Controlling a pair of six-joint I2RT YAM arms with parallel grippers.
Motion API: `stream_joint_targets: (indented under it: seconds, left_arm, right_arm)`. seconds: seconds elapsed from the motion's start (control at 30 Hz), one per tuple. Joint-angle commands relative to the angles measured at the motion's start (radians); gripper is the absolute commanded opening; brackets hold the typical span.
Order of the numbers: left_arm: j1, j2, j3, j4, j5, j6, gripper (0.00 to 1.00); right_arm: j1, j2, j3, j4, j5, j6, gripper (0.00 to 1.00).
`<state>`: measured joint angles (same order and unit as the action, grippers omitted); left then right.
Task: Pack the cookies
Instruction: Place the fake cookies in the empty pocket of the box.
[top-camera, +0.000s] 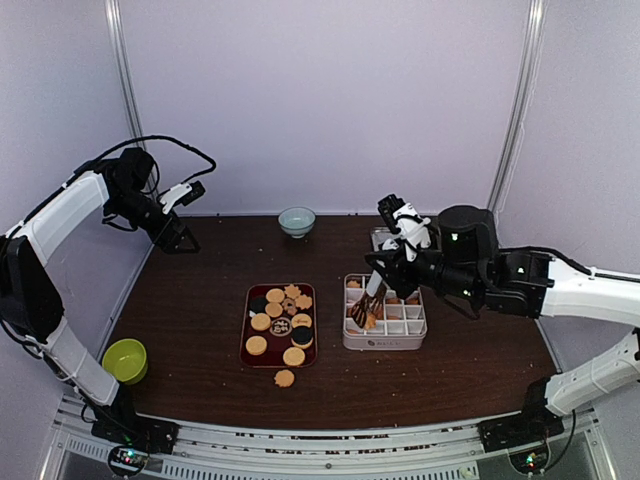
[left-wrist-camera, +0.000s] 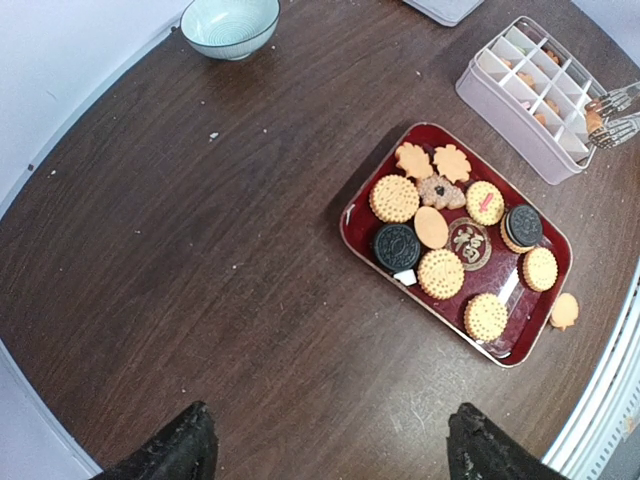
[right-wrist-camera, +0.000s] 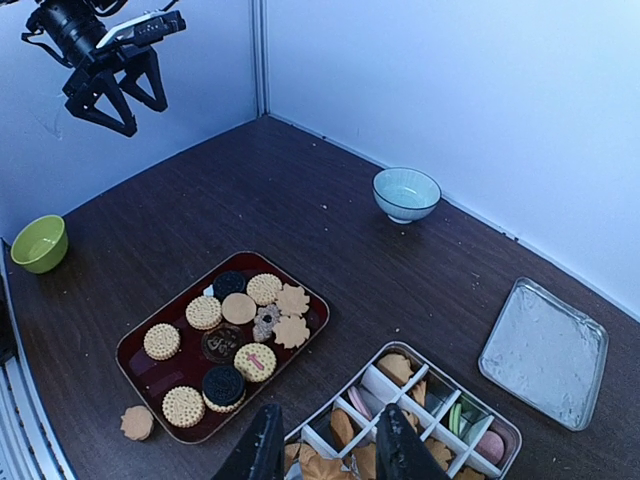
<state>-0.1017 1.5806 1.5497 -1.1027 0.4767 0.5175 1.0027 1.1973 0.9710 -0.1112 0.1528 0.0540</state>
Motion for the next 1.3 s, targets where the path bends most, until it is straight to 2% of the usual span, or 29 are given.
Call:
stream_joint_targets:
  seconds: [0.0,0.3,0.73,1.27]
  left_arm:
    - [0.011,-0.007,0.015,-0.004,0.023,0.011,0.82]
    - [0.011,-0.013,0.02,-0.014,0.02,0.007,0.82]
    - [0.011,-0.018,0.018,-0.014,0.029,0.008,0.82]
    - [0.01,-0.02,0.015,-0.014,0.034,0.012,0.82]
  right_arm:
    - [-0.003,-0.042,-0.034,-0.006,0.047,0.043,0.18]
    - [-0.003,-0.009,-0.06,0.038,0.077,0.037,0.2]
    - [-0.007,-0.014,-0.031,0.012,0.077,0.018,0.41]
    - [-0.006,-0.033,0.002,-0.011,0.047,0.007,0.32]
